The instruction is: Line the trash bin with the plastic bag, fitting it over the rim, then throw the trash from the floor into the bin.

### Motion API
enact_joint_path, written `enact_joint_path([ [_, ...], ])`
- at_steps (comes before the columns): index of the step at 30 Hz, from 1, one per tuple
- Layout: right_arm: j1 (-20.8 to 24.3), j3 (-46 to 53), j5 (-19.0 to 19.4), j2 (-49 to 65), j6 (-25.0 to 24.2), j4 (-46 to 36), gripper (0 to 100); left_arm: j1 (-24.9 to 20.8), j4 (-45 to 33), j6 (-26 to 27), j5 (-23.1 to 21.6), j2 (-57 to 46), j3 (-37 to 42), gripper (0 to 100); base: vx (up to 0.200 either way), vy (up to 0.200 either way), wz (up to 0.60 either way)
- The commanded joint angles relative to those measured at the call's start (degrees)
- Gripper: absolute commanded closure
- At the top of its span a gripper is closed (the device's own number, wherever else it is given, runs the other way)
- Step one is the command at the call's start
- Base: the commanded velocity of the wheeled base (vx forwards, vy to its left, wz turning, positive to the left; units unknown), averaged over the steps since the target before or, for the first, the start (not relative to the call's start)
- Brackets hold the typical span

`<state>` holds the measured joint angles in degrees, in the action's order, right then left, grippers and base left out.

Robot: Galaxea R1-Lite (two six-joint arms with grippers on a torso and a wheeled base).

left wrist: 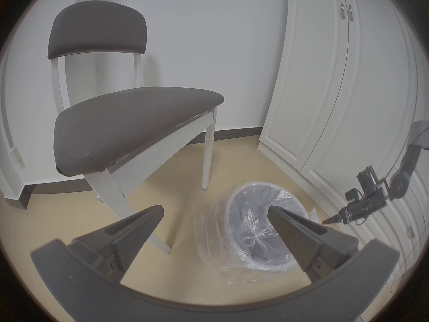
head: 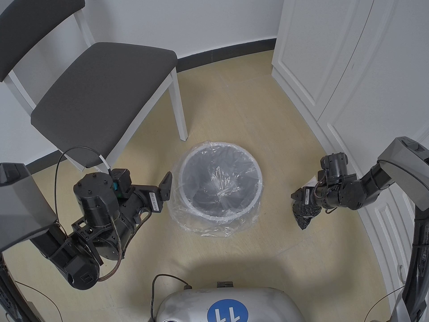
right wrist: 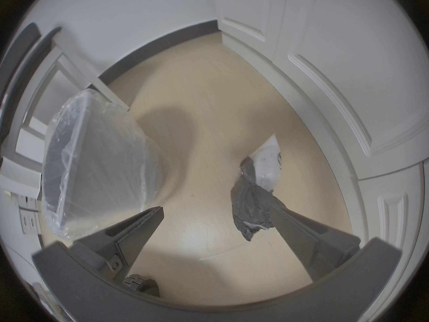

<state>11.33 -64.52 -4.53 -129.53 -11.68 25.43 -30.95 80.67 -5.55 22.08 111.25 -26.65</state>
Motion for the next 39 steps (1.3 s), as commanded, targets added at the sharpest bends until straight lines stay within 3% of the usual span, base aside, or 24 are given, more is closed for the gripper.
enact_joint_path([
  [1,-4.5,-8.5,0.2,-6.8,0.1,-2.1,0,0.2,1.6,-0.1,0.0,0.5,2.0,0,0.0,0.0,0.0],
  [9,-5.1,-14.0,-0.2,-14.5,-0.2,-2.1,0,0.5,2.4,0.2,-0.1,1.1,2.0,0,0.0,0.0,0.0],
  [17,-4.8,-22.8,-0.4,-23.9,-3.9,-2.1,0,0.0,2.7,0.4,0.0,3.4,1.8,0,0.0,0.0,0.0],
  [25,-4.8,-36.5,-4.6,-32.7,-6.8,-4.1,0,0.0,6.7,1.2,0.1,5.8,1.6,0,0.0,0.0,0.0],
  [39,-4.9,-41.0,-4.6,-34.3,-8.1,-11.4,0,0.1,6.9,1.7,0.2,6.3,1.6,0,0.0,0.0,0.0],
])
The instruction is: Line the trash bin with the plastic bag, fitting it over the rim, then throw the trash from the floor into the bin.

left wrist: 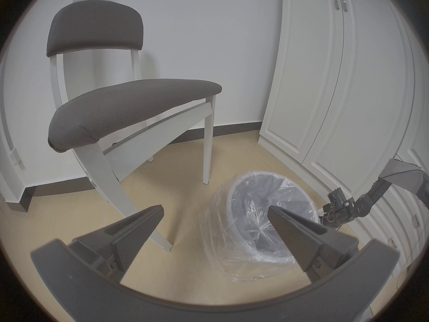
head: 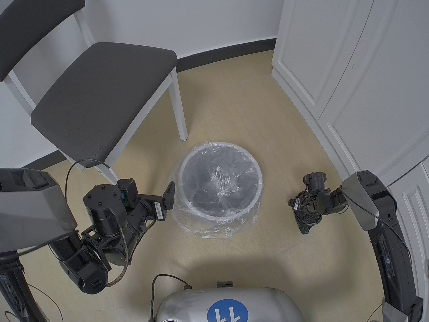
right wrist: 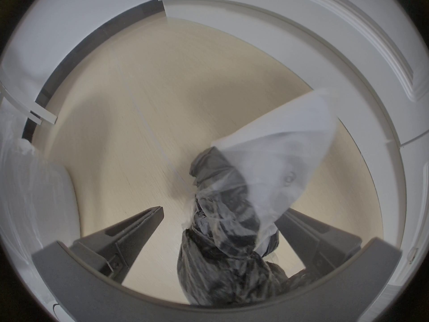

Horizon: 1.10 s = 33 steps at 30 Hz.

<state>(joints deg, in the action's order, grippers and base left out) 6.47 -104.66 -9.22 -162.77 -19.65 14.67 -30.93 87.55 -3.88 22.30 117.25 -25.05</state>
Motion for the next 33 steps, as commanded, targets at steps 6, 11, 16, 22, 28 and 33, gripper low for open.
enact_joint_path([
  [6,-0.1,-1.2,0.0,-1.2,-1.4,-1.3,100,0.0,0.0,0.0,0.0,0.3,0.0,0,0.0,0.0,0.0],
  [11,0.1,-0.4,-0.4,-0.4,-1.4,-1.2,100,0.1,0.0,0.0,0.0,0.3,0.0,0,0.0,0.0,0.0],
  [16,-0.4,7.4,0.5,10.5,-1.3,-1.0,100,0.2,0.0,-0.1,0.0,-0.4,0.0,0,0.0,0.0,0.0],
  [22,0.0,17.9,3.6,26.9,-3.0,-0.5,100,-0.2,0.0,0.0,0.0,-2.5,0.4,0,0.0,0.0,0.0],
  [28,1.0,27.0,7.3,41.5,-4.8,1.6,100,-1.9,0.0,0.2,0.0,-4.2,0.5,0,0.0,0.0,0.0],
  [33,2.8,29.6,7.9,47.5,-8.3,1.2,100,-1.9,0.0,0.2,-0.1,-5.9,1.1,0,0.0,0.0,0.0],
])
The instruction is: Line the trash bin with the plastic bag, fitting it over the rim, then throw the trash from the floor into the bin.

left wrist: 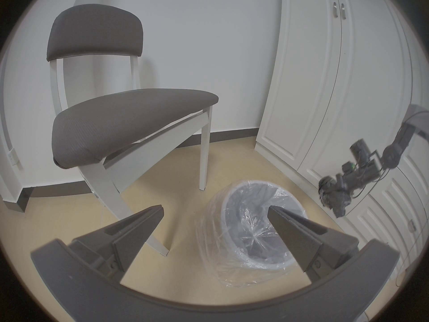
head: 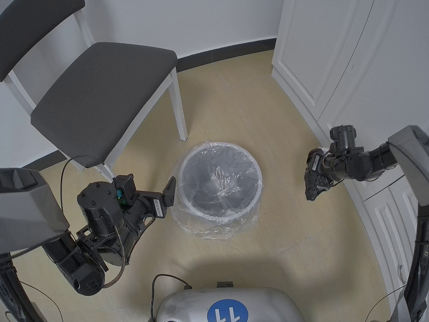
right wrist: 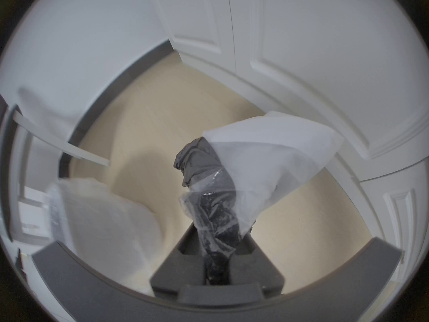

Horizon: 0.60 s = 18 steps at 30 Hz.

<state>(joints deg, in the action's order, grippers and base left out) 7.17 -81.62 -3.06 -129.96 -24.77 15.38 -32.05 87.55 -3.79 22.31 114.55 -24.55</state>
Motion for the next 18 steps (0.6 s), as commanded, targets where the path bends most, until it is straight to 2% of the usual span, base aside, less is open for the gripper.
enact_joint_path([
  [1,3.2,6.9,1.7,16.1,-4.4,0.4,100,-0.9,0.0,0.1,-0.1,-4.1,0.8,0,0.0,0.0,0.0],
  [5,5.8,6.7,1.8,19.0,-7.0,-1.4,100,-1.9,0.0,0.5,-0.1,-5.0,1.1,0,0.0,0.0,0.0],
  [7,9.3,5.8,1.9,22.4,-11.4,-4.7,100,-2.8,0.0,0.5,0.0,-5.3,1.5,0,0.0,0.0,0.0],
  [12,15.3,3.5,2.2,24.8,-21.8,-4.7,100,-3.7,0.0,0.9,0.2,-6.0,1.7,0,0.0,0.0,0.0],
  [16,16.9,-2.0,6.8,20.6,-30.2,-4.8,100,-3.5,0.0,1.2,0.2,-7.1,1.7,0,0.0,0.0,0.0],
  [18,17.4,-4.6,8.1,18.8,-32.4,-4.8,100,-3.5,0.0,1.3,0.2,-7.6,1.7,0,0.0,0.0,0.0],
])
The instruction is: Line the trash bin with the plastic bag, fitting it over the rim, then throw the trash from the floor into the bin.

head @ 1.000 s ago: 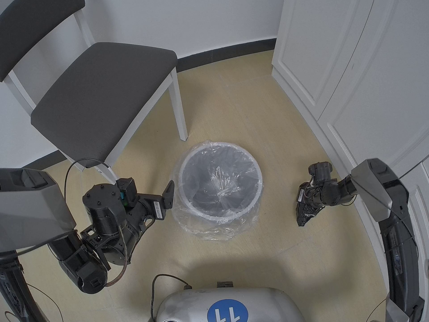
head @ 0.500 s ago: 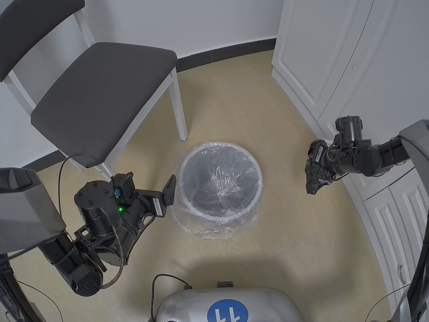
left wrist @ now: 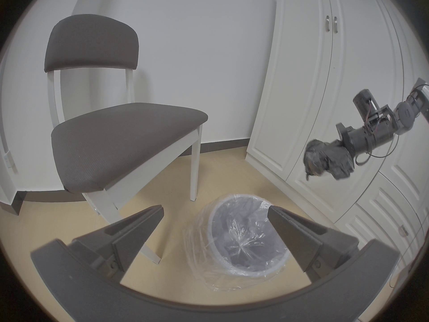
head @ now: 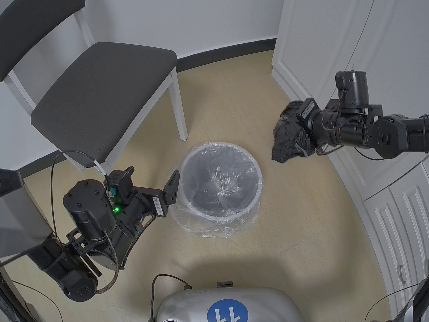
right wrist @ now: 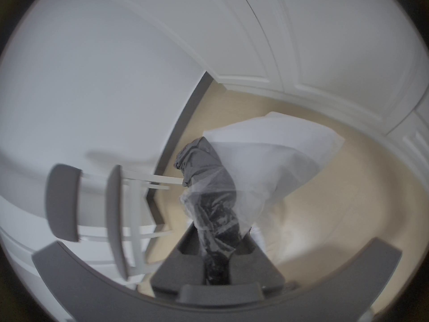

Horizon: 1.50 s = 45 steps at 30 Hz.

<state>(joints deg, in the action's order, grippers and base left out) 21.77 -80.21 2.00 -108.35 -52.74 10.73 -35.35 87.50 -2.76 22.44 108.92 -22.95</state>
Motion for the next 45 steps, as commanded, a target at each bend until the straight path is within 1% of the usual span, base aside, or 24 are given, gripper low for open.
enact_joint_path([
  [1,2.7,-6.0,3.0,-2.8,-4.4,-0.2,100,-0.2,0.0,0.3,0.1,-2.0,0.1,0,0.0,0.0,0.0],
  [2,4.1,-11.2,3.2,-6.6,-5.6,-0.8,100,-0.2,0.0,0.3,0.1,-2.8,0.3,0,0.0,0.0,0.0],
  [3,4.9,-13.9,2.9,-8.5,-5.7,-1.1,100,-0.2,0.0,0.4,0.1,-2.9,0.3,0,0.0,0.0,0.0],
  [5,5.6,-15.4,2.9,-9.6,-5.7,-1.9,100,-0.3,0.0,0.5,0.1,-3.0,0.3,0,0.0,0.0,0.0],
  [6,6.7,-17.5,3.0,-10.8,-5.7,-3.8,100,-0.3,0.0,1.1,0.1,-2.9,0.4,0,0.0,0.0,0.0],
  [8,8.4,-18.7,2.9,-13.3,-5.8,-4.9,100,-0.3,0.0,1.4,0.1,-2.4,0.3,0,0.0,0.0,0.0],
  [11,9.5,-18.6,2.9,-14.8,-6.1,-5.0,100,-0.7,0.0,1.6,0.1,-2.0,0.3,0,0.0,0.0,0.0],
  [14,10.7,-18.0,2.8,-15.3,-7.1,-5.1,100,-0.9,0.0,1.6,0.1,-1.5,0.3,0,0.0,0.0,0.0],
  [16,12.3,-16.5,2.8,-16.1,-8.4,-4.7,100,-0.9,0.0,1.6,0.1,-0.8,0.2,0,0.0,0.0,0.0],
  [22,15.0,-16.2,2.9,-19.8,-8.5,-4.2,100,-0.9,0.0,1.6,0.1,0.8,0.1,0,0.0,0.0,0.0],
  [27,17.0,-16.5,2.8,-25.2,-8.2,-2.9,100,-0.8,0.0,1.6,0.2,1.2,0.1,0,0.0,0.0,0.0],
  [33,17.2,-16.8,3.1,-30.0,-8.3,0.6,100,-0.8,0.0,1.6,0.2,1.7,0.0,0,0.0,0.0,0.0],
  [41,14.7,-19.6,3.1,-33.8,-8.3,1.4,100,-0.3,0.0,1.6,0.2,3.3,-0.1,0,0.0,0.0,0.0],
  [42,13.6,-19.7,3.2,-34.0,-8.5,2.7,100,-0.3,0.0,1.6,0.2,3.8,-0.1,0,0.0,0.0,0.0],
  [45,12.9,-19.5,3.3,-34.1,-8.7,5.0,100,-0.2,0.0,1.6,0.2,4.3,-0.2,0,0.0,0.0,0.0],
])
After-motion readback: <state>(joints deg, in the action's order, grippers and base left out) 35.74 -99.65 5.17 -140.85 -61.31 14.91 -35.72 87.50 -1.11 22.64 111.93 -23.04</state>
